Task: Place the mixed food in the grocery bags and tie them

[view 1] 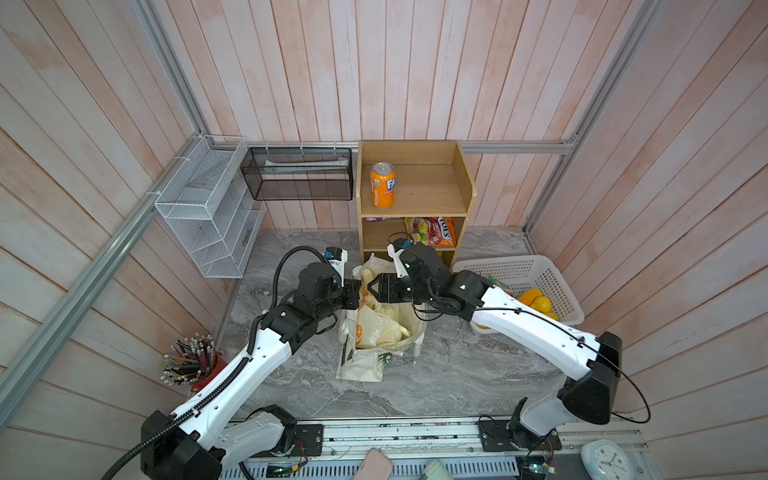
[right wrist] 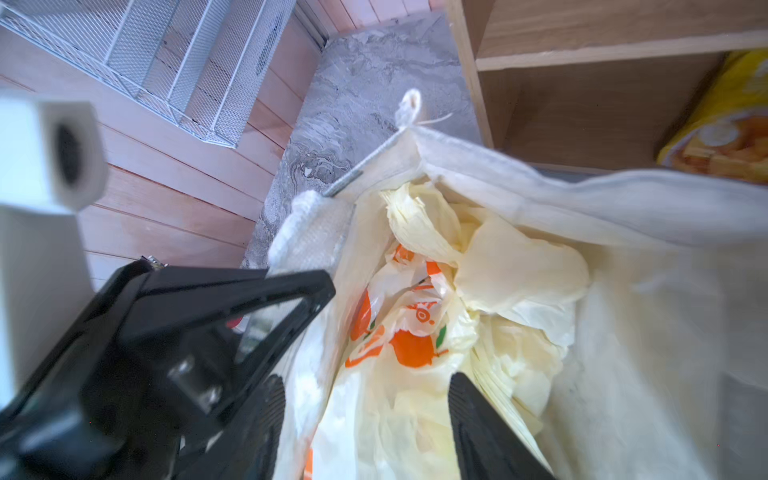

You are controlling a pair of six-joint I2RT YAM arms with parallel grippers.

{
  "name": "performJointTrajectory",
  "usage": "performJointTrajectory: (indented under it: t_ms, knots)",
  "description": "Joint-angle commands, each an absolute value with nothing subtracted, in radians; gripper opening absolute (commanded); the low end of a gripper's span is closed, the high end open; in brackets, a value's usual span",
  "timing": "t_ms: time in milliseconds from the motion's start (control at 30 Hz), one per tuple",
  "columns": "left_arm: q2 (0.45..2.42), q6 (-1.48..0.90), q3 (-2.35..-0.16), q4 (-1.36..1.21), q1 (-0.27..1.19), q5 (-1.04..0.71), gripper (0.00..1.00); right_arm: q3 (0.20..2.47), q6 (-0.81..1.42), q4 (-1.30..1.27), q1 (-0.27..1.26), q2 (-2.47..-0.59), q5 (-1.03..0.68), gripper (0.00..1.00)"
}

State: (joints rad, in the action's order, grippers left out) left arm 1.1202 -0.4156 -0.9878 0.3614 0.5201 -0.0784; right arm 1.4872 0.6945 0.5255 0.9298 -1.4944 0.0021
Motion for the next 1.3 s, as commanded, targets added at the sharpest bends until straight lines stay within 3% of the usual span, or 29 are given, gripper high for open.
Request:
performJointTrajectory:
  t_ms: [0,100,233,400,467,500,633,900,1267]
  knots:
    - [1.1,-0.413,-1.023,0.258,0.522,-0.072,0.0,1.412,0.669,0.608,0.901,-1.376,0.099,0.65]
    - [1.102,-0.408,-1.027,0.263,0.522,-0.069,0.0,1.296,0.678,0.631,0.85,-1.282,0.117,0.7]
    - [1.11,-0.404,-1.035,0.268,0.522,-0.066,0.0,1.129,0.7,0.566,0.767,-1.203,0.009,0.73]
    - [1.117,-0.4,-1.034,0.266,0.522,-0.072,0.0,1.077,0.698,0.487,0.749,-1.224,-0.056,0.72]
    - [1.119,-0.399,-1.031,0.259,0.522,-0.077,0.0,1.075,0.692,0.462,0.744,-1.25,-0.075,0.68]
    - [1.121,-0.397,-1.031,0.256,0.522,-0.079,0.0,1.076,0.687,0.444,0.741,-1.264,-0.09,0.61]
    - [1.127,-0.403,-1.019,0.22,0.522,-0.119,0.0,1.142,0.67,0.399,0.73,-1.311,-0.132,0.02]
    - [1.195,-0.433,-1.083,0.138,0.578,-0.158,0.0,1.48,0.612,0.421,0.737,-1.462,-0.188,0.0]
    - [1.238,-0.495,-1.048,0.061,0.637,-0.083,0.0,1.288,0.675,0.307,0.699,-1.451,-0.217,0.0]
